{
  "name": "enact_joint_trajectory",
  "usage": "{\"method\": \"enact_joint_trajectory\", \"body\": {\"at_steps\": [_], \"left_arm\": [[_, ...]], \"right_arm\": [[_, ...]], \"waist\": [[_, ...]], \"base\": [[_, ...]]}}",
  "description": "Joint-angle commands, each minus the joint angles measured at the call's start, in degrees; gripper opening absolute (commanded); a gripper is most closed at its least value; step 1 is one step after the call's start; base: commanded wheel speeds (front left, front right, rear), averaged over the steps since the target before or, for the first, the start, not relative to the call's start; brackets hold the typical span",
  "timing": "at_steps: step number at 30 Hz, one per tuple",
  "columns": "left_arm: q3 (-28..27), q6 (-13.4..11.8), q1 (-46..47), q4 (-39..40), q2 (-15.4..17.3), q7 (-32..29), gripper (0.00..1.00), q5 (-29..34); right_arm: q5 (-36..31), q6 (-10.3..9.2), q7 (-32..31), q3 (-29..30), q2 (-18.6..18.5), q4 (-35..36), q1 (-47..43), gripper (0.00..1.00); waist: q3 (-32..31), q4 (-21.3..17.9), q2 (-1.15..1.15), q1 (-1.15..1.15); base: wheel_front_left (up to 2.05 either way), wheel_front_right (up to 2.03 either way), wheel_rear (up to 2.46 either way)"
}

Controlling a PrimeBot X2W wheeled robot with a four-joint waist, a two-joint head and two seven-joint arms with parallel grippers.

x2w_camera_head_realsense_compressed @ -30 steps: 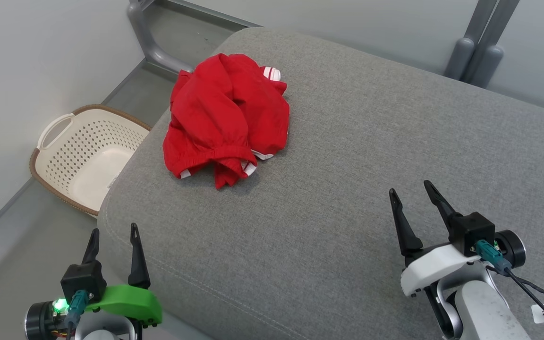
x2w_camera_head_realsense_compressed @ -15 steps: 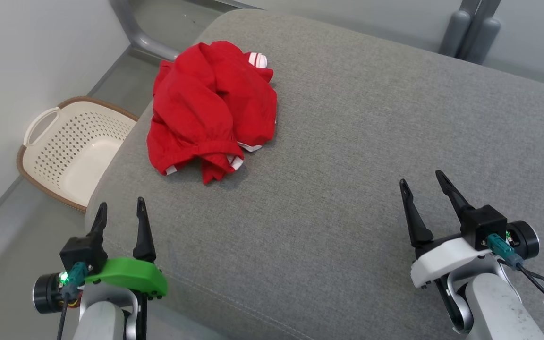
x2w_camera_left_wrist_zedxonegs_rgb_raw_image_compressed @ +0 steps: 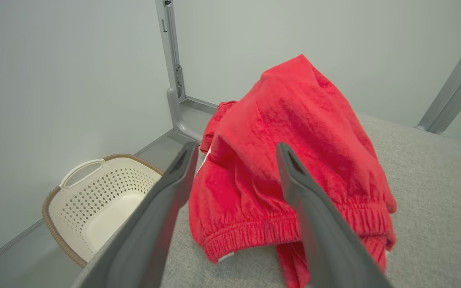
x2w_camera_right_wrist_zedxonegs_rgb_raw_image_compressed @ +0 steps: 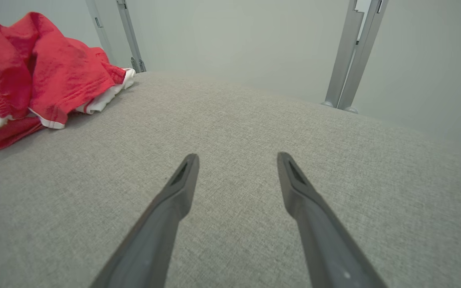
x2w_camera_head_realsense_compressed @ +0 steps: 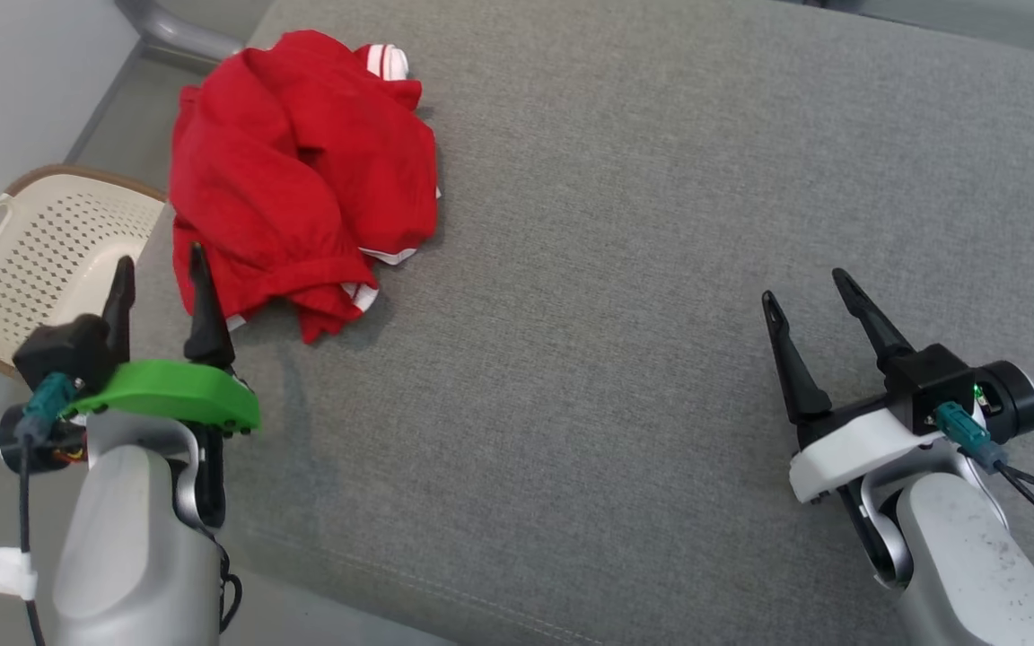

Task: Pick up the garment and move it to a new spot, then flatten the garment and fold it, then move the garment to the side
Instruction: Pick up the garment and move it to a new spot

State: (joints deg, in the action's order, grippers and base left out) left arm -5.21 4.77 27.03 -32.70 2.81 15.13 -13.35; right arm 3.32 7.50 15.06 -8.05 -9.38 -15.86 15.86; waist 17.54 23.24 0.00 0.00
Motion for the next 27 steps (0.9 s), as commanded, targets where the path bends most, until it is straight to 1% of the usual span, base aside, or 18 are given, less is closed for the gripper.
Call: {"method": "enact_joint_trajectory", "body": {"at_steps": [1, 5, 6, 10, 16, 19, 20, 21, 22, 27], "left_arm": [[-0.78, 0.62, 2.71, -0.65, 0.69, 0.04, 1.0, 0.67], [-1.81, 1.7, 7.11, -4.0, 1.59, 0.04, 1.0, 1.56], [-1.8, 1.88, 9.46, -5.22, 2.36, 0.04, 1.0, 2.04], [-1.82, 2.3, 13.56, -9.51, 3.59, 0.04, 1.0, 2.32], [-2.02, 2.55, 20.77, -23.48, 5.46, -0.75, 1.0, 0.5], [-1.84, 2.55, 22.67, -28.78, 6.07, -1.68, 1.0, 0.11], [-1.79, 2.58, 23.27, -30.29, 6.26, -1.71, 0.97, -0.11], [-2.04, 2.58, 23.72, -31.36, 6.24, -1.71, 0.59, -0.71], [-2.09, 2.6, 24.18, -32.5, 6.22, -1.55, 0.0, -0.92], [-2.0, 2.67, 24.97, -35.27, 6.12, -0.69, 0.0, -1.73]], "right_arm": [[0.29, -0.01, 0.17, 0.02, -0.38, 0.4, 1.23, 1.0], [0.48, -0.01, 0.17, -0.71, -0.69, 0.97, 2.48, 1.0], [0.46, -0.01, 0.17, -0.99, -0.56, 1.31, 2.94, 1.0], [0.32, -0.01, 0.17, -1.29, -0.17, 1.92, 3.72, 1.0], [0.7, -0.01, 0.17, -1.48, 0.09, 1.99, 4.78, 1.0], [0.92, -0.01, 0.16, -1.77, 0.17, 1.94, 5.24, 1.0], [1.0, -0.01, 0.16, -1.83, 0.21, 1.89, 5.43, 1.0], [1.03, -0.01, 0.16, -1.86, 0.31, 1.87, 5.5, 1.0], [1.0, -0.01, 0.16, -1.73, 0.39, 1.83, 5.48, 1.0], [1.25, -0.01, 0.15, -1.22, 0.44, 1.46, 5.36, 1.0]], "waist": [[3.76, -3.27, 0.0, 0.0], [6.04, -5.04, 0.0, 0.0], [6.98, -5.92, 0.0, 0.0], [8.43, -7.4, 0.0, 0.0], [9.8, -9.41, 0.0, 0.0], [10.3, -10.22, 0.0, 0.0], [10.46, -10.48, 0.0, 0.0], [10.56, -10.7, 0.0, 0.0], [10.66, -10.87, 0.0, 0.0], [10.47, -11.28, 0.0, 0.0]], "base": [[0.0, 0.0, 0.0], [0.0, 0.0, 0.0], [0.0, 0.0, 0.0], [0.0, 0.0, 0.0], [0.0, 0.0, 0.0], [0.0, 0.0, 0.0], [0.0, 0.0, 0.0], [0.0, 0.0, 0.0], [0.0, 0.0, 0.0], [0.0, 0.0, 0.0]]}}
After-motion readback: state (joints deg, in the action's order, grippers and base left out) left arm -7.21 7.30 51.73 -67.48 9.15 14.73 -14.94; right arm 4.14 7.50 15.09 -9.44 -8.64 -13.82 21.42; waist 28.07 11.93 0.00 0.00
